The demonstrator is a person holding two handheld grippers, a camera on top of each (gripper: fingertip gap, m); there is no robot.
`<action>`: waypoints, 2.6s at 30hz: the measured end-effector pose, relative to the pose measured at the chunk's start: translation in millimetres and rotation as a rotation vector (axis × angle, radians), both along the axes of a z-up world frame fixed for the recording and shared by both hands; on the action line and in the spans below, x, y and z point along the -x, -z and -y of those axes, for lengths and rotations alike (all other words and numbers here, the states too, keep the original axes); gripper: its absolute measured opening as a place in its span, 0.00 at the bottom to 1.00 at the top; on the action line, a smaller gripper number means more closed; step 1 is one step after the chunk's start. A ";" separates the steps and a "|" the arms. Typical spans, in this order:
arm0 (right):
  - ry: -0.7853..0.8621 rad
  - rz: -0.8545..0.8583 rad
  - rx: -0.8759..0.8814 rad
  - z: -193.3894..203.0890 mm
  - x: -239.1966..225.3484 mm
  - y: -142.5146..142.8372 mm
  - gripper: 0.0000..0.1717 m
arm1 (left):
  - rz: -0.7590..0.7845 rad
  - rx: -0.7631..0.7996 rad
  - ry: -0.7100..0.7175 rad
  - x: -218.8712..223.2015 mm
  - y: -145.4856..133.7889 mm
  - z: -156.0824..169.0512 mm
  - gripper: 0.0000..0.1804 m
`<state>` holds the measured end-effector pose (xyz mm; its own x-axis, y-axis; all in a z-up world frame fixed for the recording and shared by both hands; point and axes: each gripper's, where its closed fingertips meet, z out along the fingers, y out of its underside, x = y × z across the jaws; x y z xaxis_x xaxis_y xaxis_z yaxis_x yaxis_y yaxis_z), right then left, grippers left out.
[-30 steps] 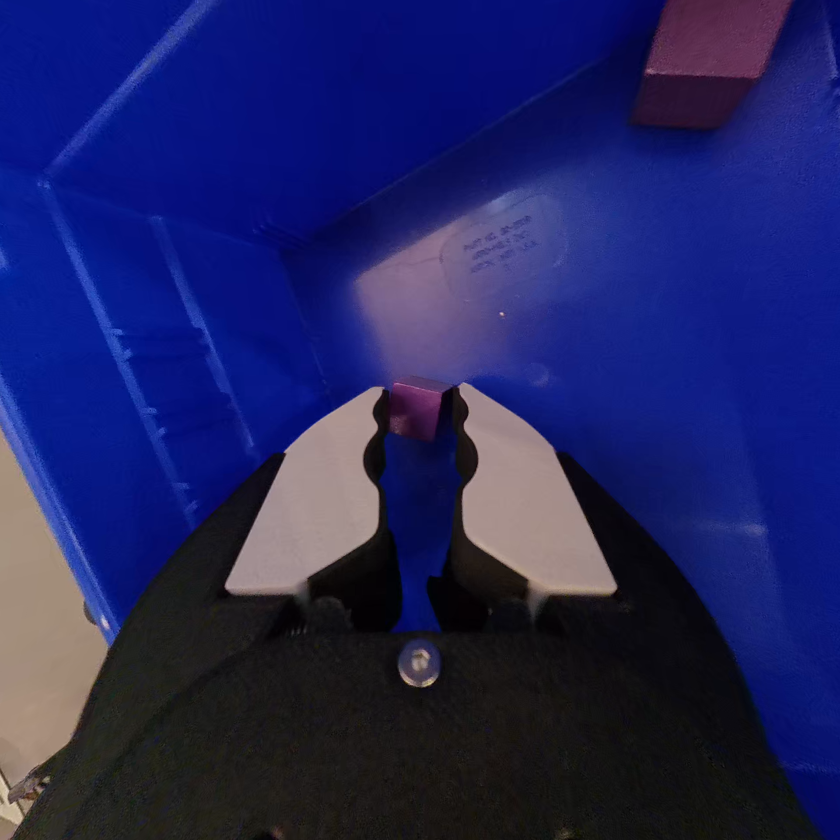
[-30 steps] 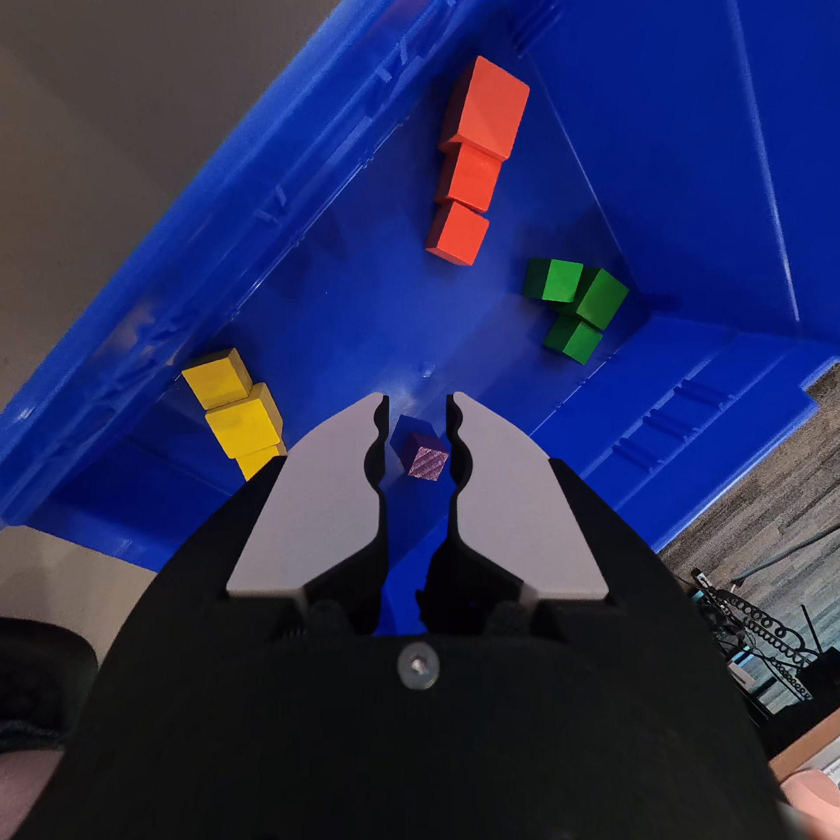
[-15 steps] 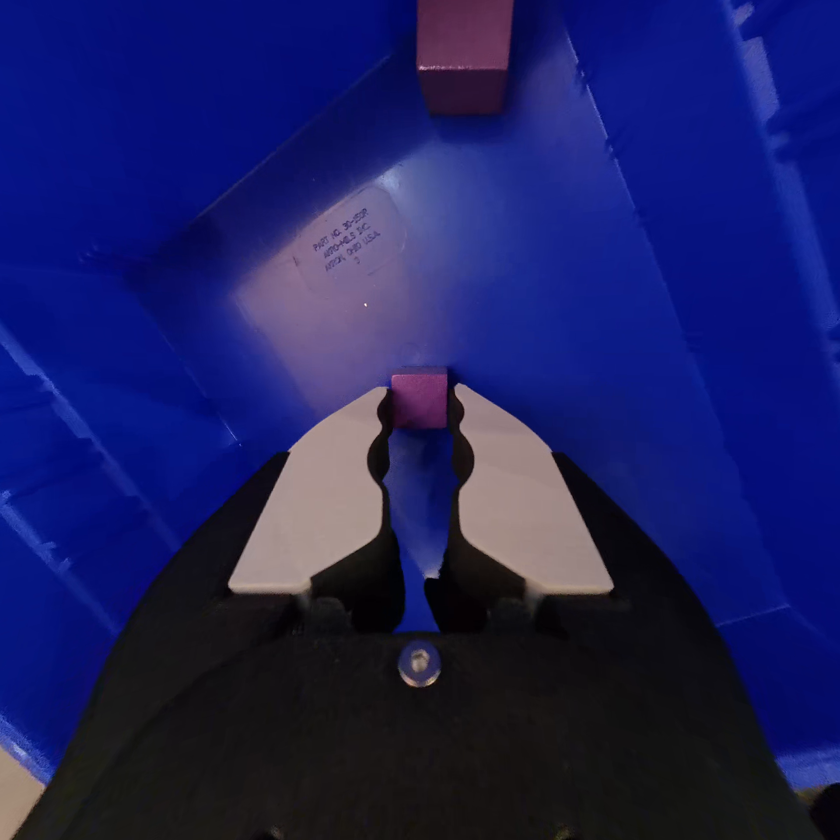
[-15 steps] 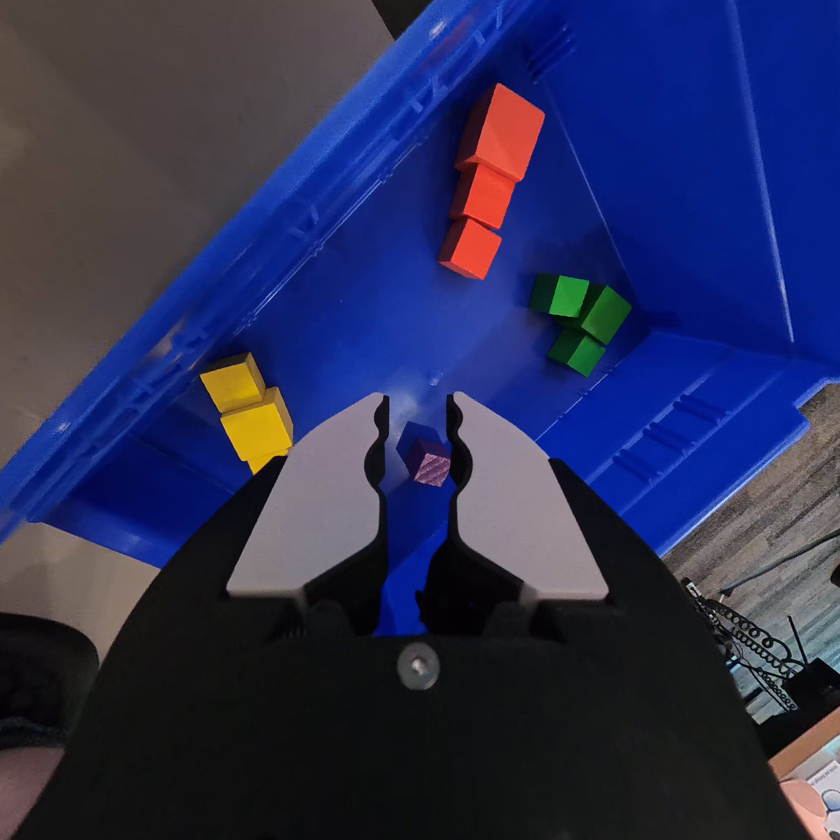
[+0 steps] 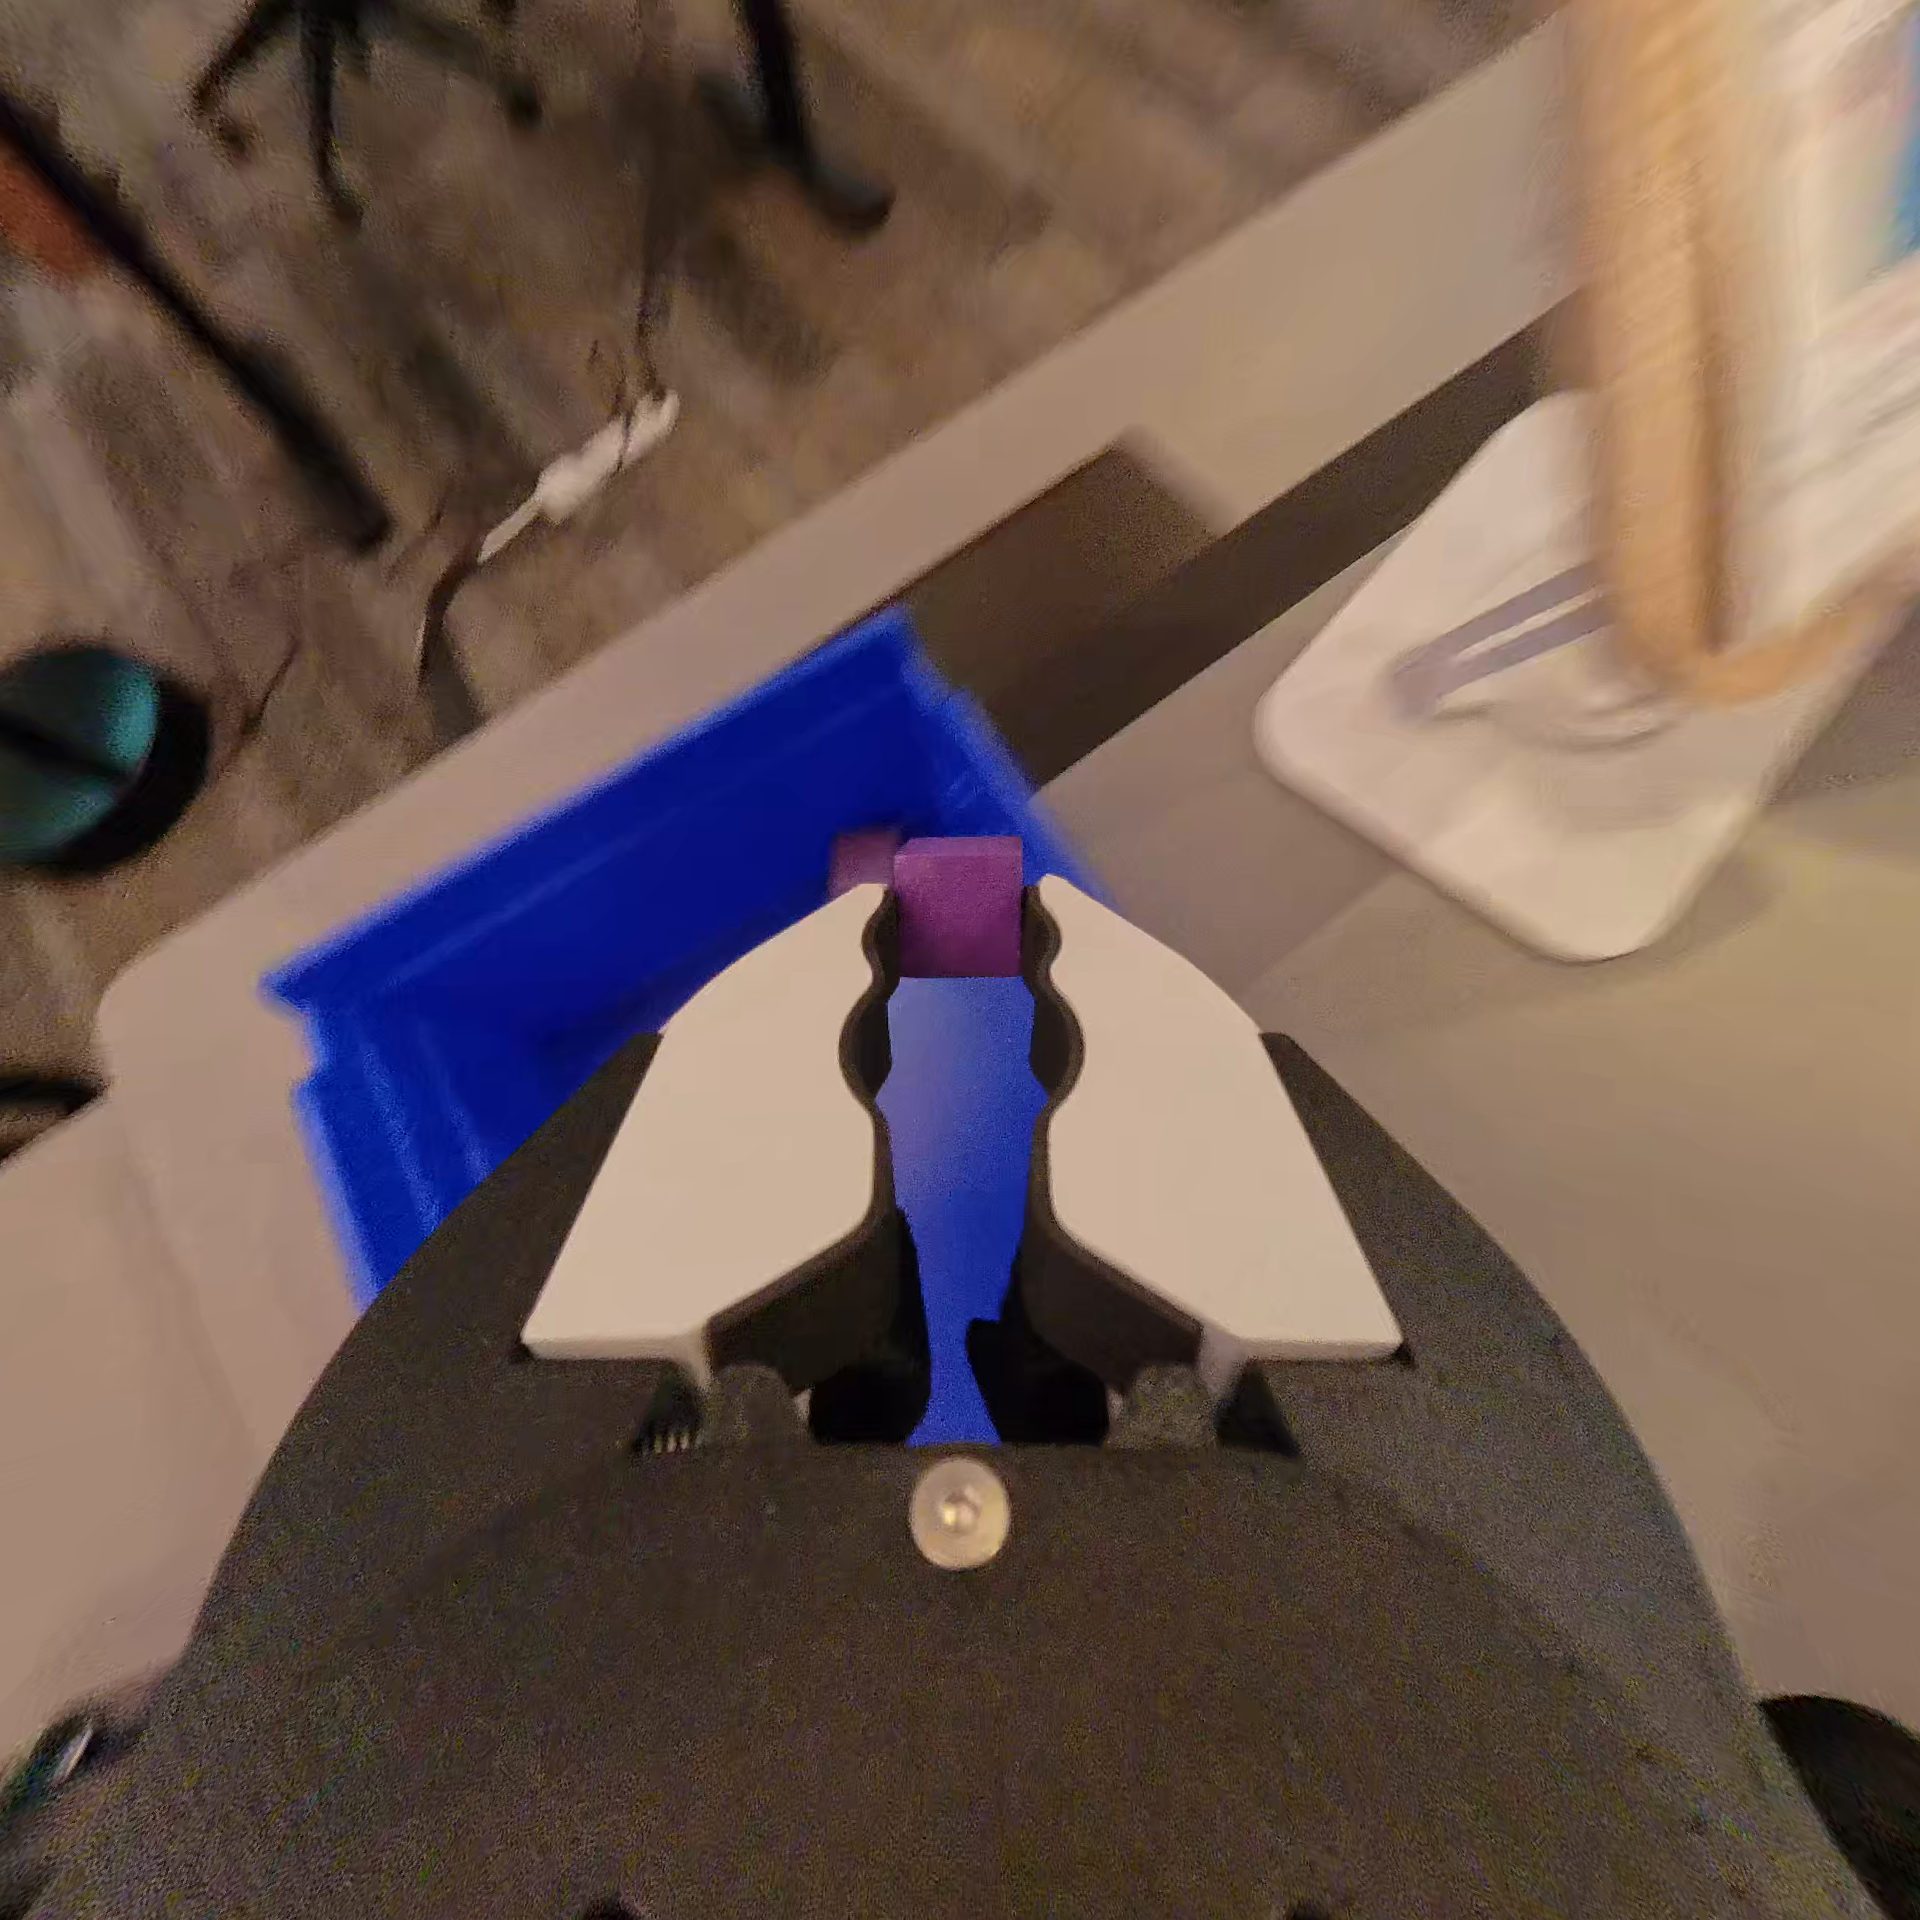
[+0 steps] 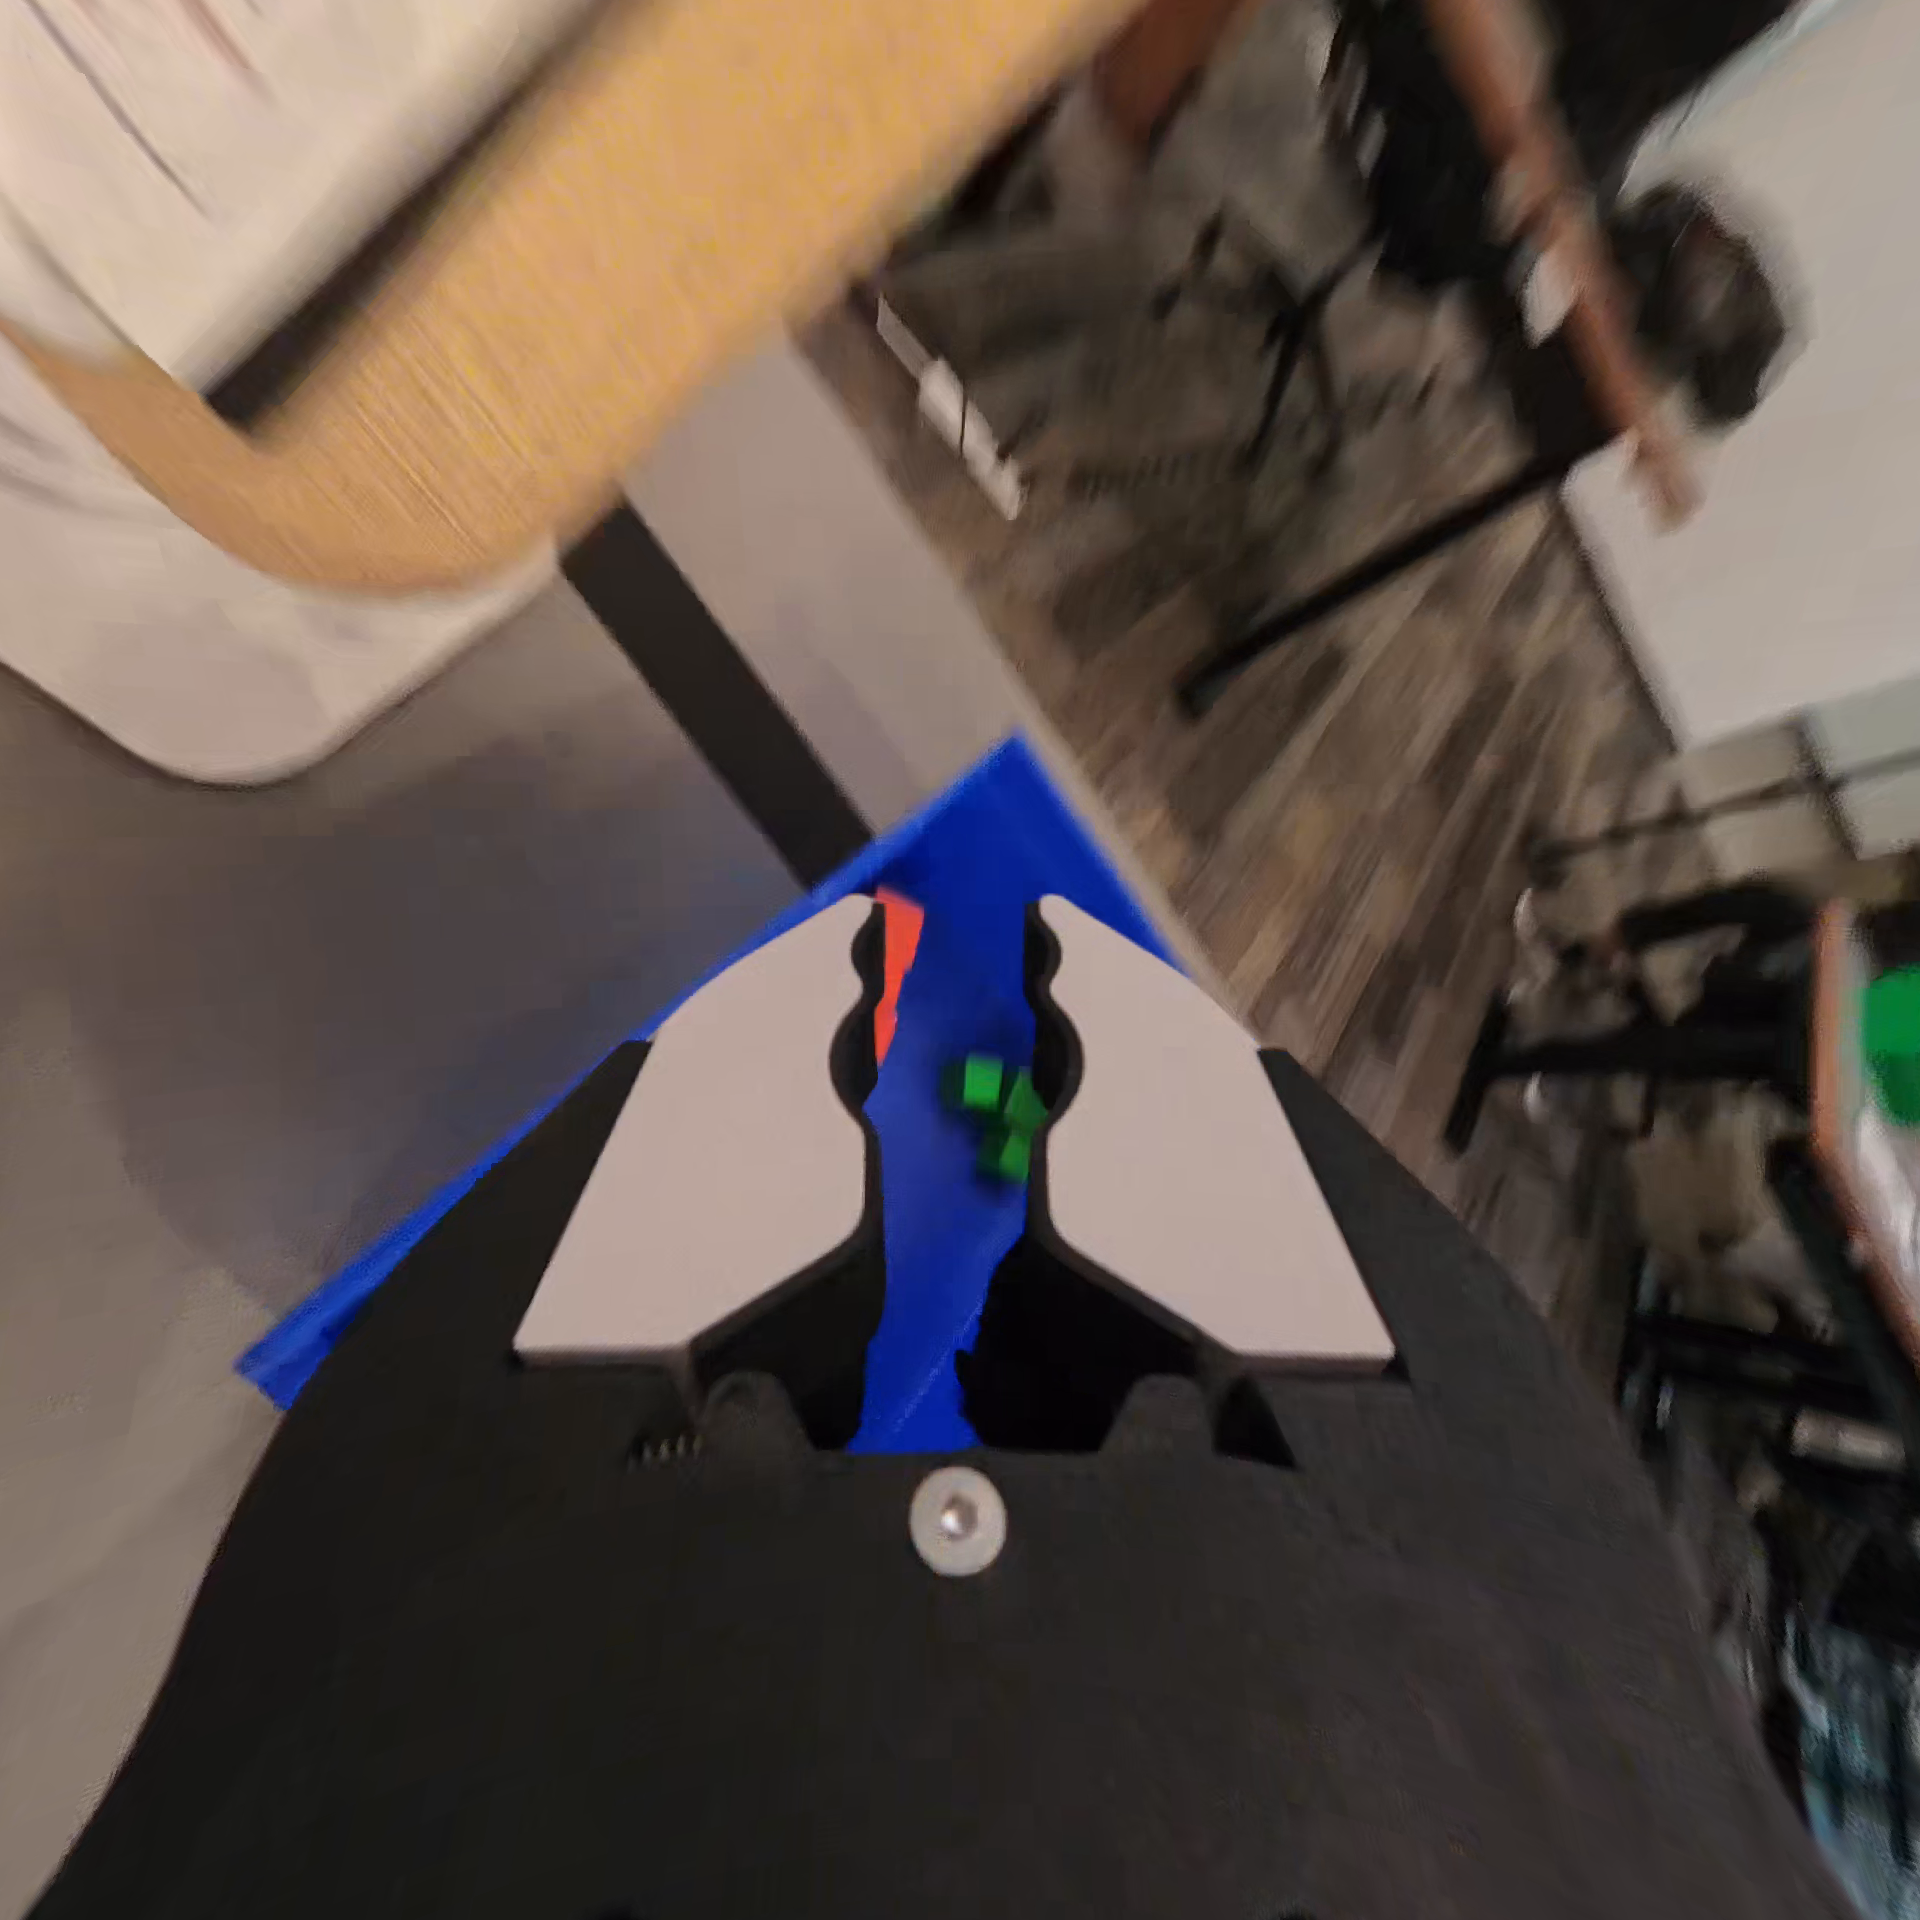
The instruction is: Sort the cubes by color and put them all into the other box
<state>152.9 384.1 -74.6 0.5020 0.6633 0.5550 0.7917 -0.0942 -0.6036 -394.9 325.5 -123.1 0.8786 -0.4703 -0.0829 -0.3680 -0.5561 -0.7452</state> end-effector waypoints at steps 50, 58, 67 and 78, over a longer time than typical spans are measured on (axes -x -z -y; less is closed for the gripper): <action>0.223 0.211 0.275 18.1 -95.3 44.8 0.14 | 0.698 -0.256 0.879 -300.0 -107.3 115.3 0.00; 0.394 0.395 0.685 25.6 -151.6 142.7 0.13 | 0.691 -0.245 0.884 -299.1 -104.7 114.9 0.00; 0.453 0.446 0.766 17.9 -160.3 176.8 0.14 | 0.680 -0.253 0.878 -293.9 -107.0 114.0 0.00; 0.500 0.482 0.771 10.6 -158.5 190.0 0.14 | 0.656 -0.253 0.888 -293.8 -106.5 116.7 0.00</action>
<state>311.4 373.5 -264.7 0.6551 0.7004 0.2834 0.6973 -0.7048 0.1302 -101.2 208.8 -16.6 0.1509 -0.9845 0.0897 -0.0546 -0.0989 -0.9936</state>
